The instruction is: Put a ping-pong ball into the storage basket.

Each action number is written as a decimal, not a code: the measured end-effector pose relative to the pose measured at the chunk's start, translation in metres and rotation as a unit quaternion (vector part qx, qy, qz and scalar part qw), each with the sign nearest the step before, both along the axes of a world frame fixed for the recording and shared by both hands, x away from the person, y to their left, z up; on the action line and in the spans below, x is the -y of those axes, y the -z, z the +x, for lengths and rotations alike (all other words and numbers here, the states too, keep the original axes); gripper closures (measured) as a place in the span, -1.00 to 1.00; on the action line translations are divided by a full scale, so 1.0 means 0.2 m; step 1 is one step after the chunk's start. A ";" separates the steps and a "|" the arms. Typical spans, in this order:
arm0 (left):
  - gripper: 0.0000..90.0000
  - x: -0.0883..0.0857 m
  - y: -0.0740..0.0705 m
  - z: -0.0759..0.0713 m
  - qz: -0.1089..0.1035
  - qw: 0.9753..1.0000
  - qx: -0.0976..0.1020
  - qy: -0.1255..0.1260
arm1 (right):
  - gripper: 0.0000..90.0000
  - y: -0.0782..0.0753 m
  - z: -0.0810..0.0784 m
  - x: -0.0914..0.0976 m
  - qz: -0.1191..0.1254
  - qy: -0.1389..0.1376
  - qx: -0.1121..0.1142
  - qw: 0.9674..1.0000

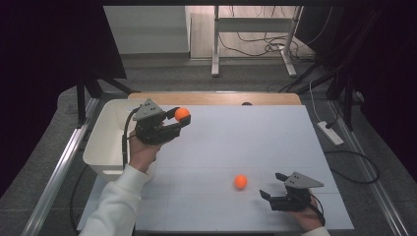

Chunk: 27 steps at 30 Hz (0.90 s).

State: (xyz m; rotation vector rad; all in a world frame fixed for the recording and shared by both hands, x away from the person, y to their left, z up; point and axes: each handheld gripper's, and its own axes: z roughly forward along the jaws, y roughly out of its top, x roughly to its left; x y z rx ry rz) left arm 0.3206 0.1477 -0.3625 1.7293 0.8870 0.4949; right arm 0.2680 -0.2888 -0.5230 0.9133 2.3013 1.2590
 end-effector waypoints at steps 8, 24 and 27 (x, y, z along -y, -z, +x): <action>0.12 -0.06 0.00 0.01 -0.002 1.000 -0.003 -0.019 | -0.73 0.00 0.00 -0.01 0.004 -0.001 -0.001 1.000; 0.12 -0.15 -0.01 0.02 0.000 0.999 -0.007 -0.043 | -0.73 0.00 0.00 -0.01 0.005 0.001 0.001 1.000; 0.12 -0.16 -0.02 0.02 0.002 0.999 -0.007 -0.046 | -0.73 -0.01 0.00 -0.01 0.007 0.000 0.006 1.000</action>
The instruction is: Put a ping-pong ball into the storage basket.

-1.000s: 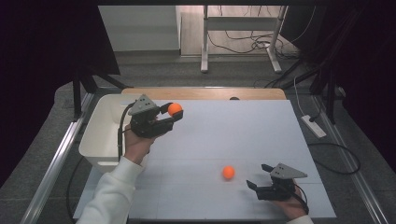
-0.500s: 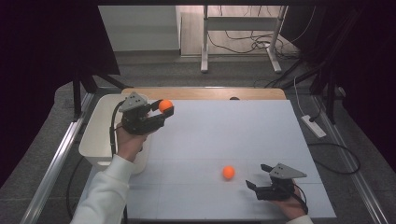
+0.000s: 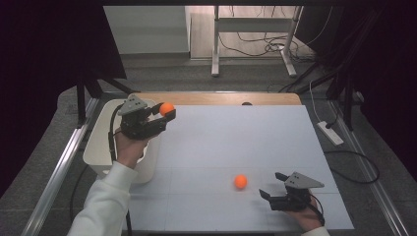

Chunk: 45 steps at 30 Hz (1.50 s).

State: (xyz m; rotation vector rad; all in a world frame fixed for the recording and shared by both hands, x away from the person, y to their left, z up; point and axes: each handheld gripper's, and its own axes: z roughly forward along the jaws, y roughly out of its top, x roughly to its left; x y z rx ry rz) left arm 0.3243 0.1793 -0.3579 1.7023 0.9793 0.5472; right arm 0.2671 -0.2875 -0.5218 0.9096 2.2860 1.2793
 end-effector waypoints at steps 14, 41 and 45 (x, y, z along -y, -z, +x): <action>0.12 -0.06 -0.01 0.04 -0.002 1.000 -0.005 -0.021 | -0.73 0.00 0.00 0.00 -0.001 0.001 -0.001 1.000; 0.12 -0.21 0.03 0.09 0.004 0.997 -0.018 -0.075 | -0.73 0.01 0.00 0.00 -0.002 0.001 -0.006 1.000; 0.12 -0.23 0.04 0.10 0.006 0.997 -0.021 -0.080 | -0.73 0.01 0.00 0.00 -0.004 0.003 -0.008 1.000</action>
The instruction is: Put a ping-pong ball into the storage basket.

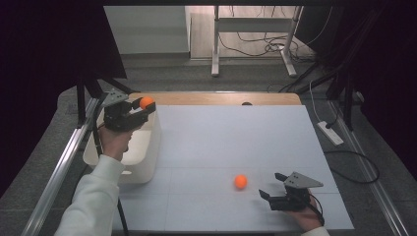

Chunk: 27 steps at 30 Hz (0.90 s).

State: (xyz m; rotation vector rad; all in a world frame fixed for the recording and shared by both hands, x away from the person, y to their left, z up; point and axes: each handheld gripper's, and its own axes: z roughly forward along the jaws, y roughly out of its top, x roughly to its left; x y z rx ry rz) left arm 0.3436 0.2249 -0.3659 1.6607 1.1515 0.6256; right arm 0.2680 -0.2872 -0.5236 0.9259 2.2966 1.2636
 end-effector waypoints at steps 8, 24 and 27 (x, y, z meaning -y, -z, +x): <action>0.12 -0.03 0.01 0.03 0.001 1.000 -0.003 -0.017 | -0.73 0.00 0.00 0.00 0.000 0.001 0.000 1.000; 0.12 -0.15 0.02 0.05 0.006 0.999 -0.016 -0.050 | -0.73 0.00 0.00 0.00 -0.001 0.000 0.000 1.000; 0.12 -0.16 0.02 0.05 0.007 0.998 -0.017 -0.053 | -0.73 0.00 0.00 0.00 0.001 0.000 0.001 1.000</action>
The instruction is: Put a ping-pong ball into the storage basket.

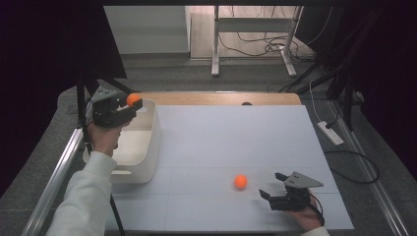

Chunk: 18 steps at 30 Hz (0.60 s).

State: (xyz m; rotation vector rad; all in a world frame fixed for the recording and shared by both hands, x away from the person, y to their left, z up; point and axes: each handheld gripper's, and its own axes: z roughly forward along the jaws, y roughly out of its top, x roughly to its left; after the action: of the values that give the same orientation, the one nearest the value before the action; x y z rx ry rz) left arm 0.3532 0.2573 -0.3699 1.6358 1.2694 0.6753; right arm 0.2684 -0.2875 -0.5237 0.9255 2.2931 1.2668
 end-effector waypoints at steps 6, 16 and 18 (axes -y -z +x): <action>0.12 -0.01 0.02 0.02 -0.008 1.000 -0.008 -0.004 | -0.73 0.00 0.00 0.00 -0.001 -0.001 0.000 1.000; 0.12 0.00 0.09 0.09 0.004 0.999 -0.040 -0.004 | -0.73 0.00 0.00 0.00 -0.002 0.000 0.000 1.000; 0.12 0.00 0.11 0.11 0.006 0.999 -0.048 -0.004 | -0.73 0.00 0.00 0.00 -0.002 0.000 0.000 1.000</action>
State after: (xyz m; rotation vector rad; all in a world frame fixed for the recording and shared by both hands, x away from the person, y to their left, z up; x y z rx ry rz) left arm 0.3753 0.2570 -0.3918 1.6915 1.3427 0.6168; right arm 0.2683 -0.2879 -0.5239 0.9246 2.2952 1.2611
